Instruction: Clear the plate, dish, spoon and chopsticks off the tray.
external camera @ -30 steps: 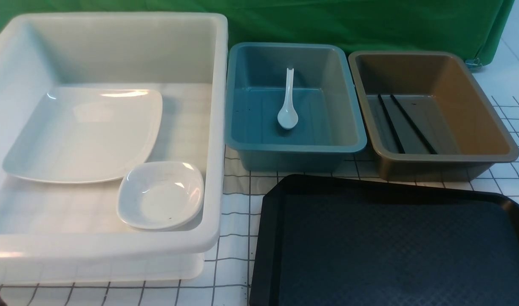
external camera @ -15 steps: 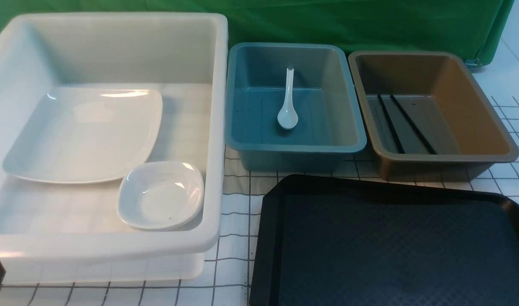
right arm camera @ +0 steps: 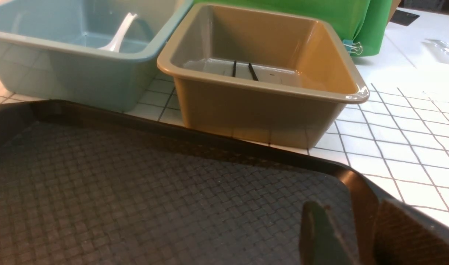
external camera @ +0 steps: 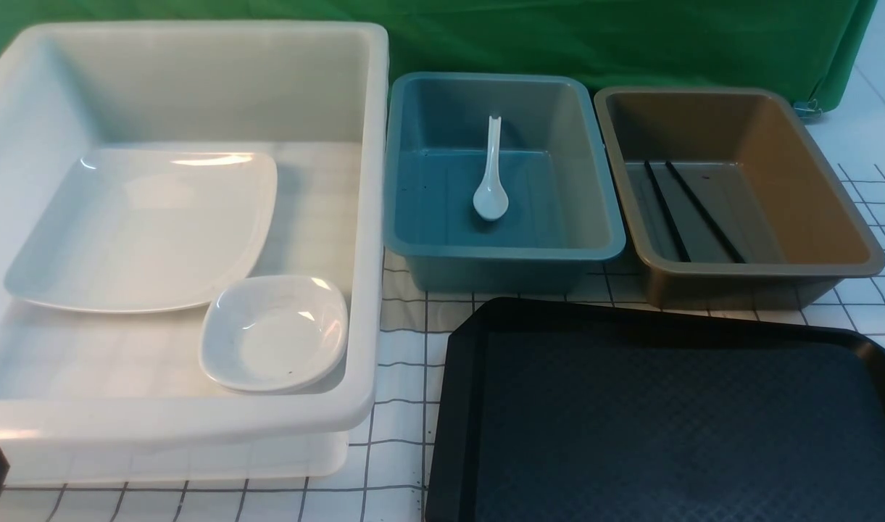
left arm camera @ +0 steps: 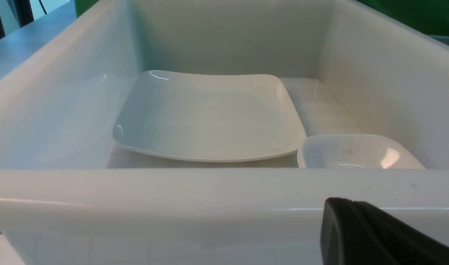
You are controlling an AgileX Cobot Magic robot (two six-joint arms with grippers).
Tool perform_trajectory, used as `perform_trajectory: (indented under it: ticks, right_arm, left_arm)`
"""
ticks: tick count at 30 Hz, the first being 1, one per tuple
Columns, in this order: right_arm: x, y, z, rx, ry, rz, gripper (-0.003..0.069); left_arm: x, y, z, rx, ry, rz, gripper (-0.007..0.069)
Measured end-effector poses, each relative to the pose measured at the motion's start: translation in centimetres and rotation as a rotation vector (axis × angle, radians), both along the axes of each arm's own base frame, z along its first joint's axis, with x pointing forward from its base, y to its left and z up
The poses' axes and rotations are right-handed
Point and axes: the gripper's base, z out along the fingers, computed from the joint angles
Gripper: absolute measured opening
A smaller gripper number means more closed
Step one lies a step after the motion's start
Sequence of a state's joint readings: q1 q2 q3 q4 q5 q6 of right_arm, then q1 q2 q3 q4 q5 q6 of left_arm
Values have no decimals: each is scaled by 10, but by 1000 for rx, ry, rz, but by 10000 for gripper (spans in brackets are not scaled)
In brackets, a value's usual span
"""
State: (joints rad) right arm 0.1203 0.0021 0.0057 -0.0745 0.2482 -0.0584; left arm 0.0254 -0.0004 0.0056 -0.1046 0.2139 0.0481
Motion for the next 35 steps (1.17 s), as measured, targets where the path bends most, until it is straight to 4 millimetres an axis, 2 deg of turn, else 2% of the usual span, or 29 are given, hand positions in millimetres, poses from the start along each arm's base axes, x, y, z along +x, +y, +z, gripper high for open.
perform_trajectory:
  ticks: [35]
  right_arm:
    - [0,0,0,0,0,0,242]
  left_arm:
    - [0,0,0,20,1,-2,5]
